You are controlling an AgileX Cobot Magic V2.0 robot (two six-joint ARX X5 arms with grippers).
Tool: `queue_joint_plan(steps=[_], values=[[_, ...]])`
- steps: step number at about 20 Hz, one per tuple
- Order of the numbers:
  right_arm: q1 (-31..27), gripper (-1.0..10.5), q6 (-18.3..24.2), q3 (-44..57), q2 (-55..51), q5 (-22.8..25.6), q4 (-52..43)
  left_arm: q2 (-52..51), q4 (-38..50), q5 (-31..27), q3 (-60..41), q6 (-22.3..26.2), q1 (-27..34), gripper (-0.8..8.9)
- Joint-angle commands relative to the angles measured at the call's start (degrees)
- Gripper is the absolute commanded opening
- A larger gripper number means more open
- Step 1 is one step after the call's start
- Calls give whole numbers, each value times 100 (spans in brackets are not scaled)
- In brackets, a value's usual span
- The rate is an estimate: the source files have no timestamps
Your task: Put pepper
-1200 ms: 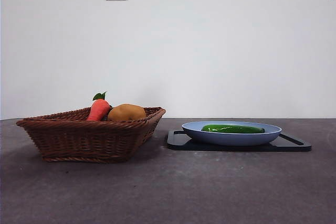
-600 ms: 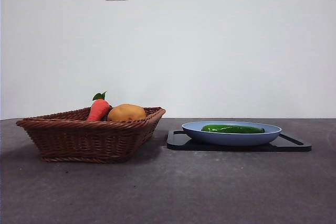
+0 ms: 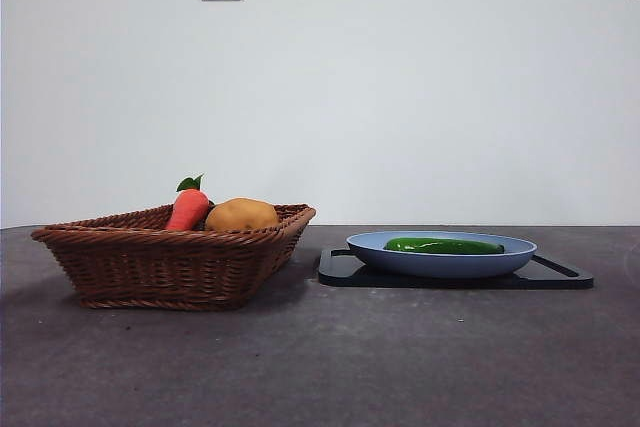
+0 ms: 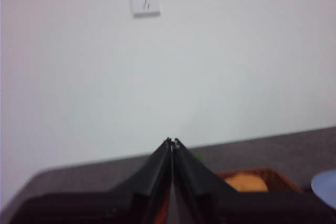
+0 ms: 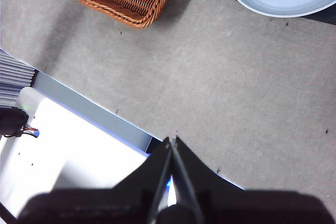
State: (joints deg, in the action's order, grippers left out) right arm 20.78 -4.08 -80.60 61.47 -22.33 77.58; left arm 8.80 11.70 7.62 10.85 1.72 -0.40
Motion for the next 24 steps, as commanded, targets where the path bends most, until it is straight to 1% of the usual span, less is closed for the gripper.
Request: queue_joint_plan(steps=[1,6,9,15,17,24], values=[[24,10,-33,-109,33,11,15,-249,63,-13,-385,-321,83,8],[24,10,-33,-109,33,13,15,-610,-24,-13,-1005,-614,166,8],[24,10,-33,-109,33,13,15,-734,-649,-35,-1049,-623,168,8],[24,10,-33,-109,33,13,15,-752,-1939,-472,-1049,-623,168,8],[24,10,-33,-109,33,13,15,-752,-2173,-463,-1049,-601,166,8],[24,10,-33,-109,33,13,15,-737,-2048,-452,-1049,-605,166,8]])
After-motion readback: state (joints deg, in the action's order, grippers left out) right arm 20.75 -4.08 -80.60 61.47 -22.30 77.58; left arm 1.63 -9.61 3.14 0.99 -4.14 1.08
